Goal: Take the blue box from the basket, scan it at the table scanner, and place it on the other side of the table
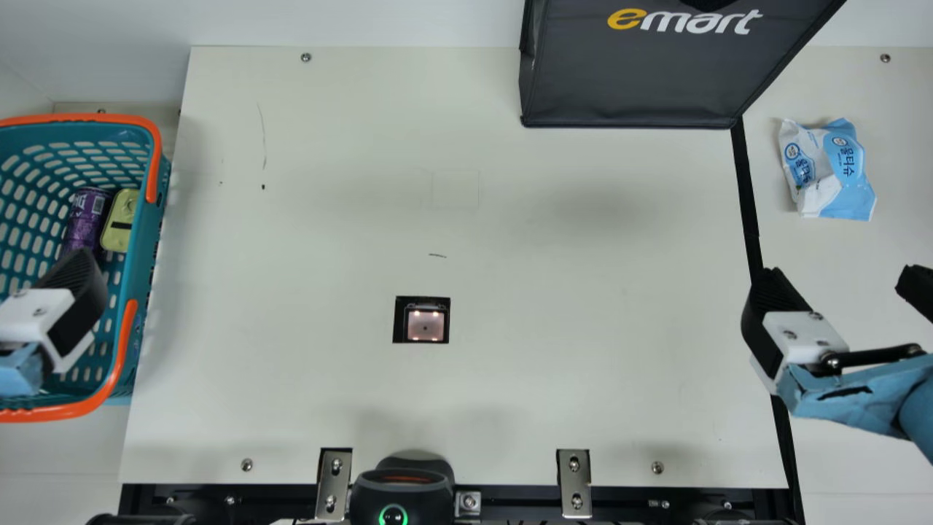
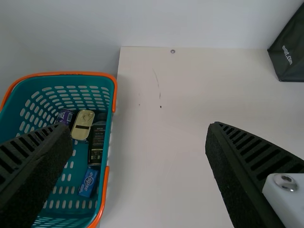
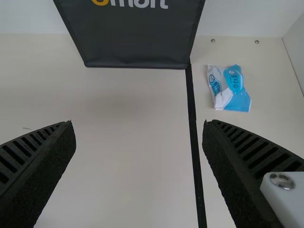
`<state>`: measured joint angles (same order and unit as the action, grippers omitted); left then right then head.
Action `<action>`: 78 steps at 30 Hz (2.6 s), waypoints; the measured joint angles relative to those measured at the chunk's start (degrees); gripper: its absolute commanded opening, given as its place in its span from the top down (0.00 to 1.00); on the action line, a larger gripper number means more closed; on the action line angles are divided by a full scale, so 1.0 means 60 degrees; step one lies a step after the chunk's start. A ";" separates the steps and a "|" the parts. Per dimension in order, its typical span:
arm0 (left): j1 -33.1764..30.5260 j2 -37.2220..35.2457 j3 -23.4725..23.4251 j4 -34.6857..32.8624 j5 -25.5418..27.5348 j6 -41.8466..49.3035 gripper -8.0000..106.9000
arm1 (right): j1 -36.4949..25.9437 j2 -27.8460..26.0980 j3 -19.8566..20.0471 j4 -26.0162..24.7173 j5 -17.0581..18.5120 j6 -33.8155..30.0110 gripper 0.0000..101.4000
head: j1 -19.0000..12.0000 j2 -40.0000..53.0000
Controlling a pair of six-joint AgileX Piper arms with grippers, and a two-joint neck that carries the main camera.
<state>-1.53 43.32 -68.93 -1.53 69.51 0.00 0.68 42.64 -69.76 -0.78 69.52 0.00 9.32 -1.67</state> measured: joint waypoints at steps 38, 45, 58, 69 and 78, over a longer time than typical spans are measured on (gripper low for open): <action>0.0000 0.0000 0.0000 0.0000 0.0000 0.0000 0.15 | 0.0000 0.0000 0.0000 0.0000 -0.0009 0.0000 0.06 | 0.0015 0.3325; 0.0000 0.0000 0.0000 0.0000 0.0000 0.0000 0.15 | 0.0000 0.0000 0.0000 0.0000 -0.0009 0.0000 0.06 | 0.0015 0.3325; 0.0160 0.0000 0.0018 0.0017 -0.0036 -0.0123 0.15 | 0.0000 0.0000 0.0000 0.0000 -0.0008 0.0000 0.06 | 0.0000 0.3325; 0.1652 0.0017 0.0198 0.0170 -0.0341 -0.1232 0.15 | 0.0000 0.0000 0.0000 0.0000 -0.0008 0.0000 0.06 | 0.0015 0.3325; 0.3063 0.0292 0.0355 0.0185 -0.0746 -0.1429 0.15 | 0.0000 0.0000 0.0000 0.0000 -0.0008 0.0000 0.06 | 0.0015 0.3325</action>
<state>16.85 45.07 -66.80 -0.42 65.03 -8.58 0.68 42.64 -69.76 -0.78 69.47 0.00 9.40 18.28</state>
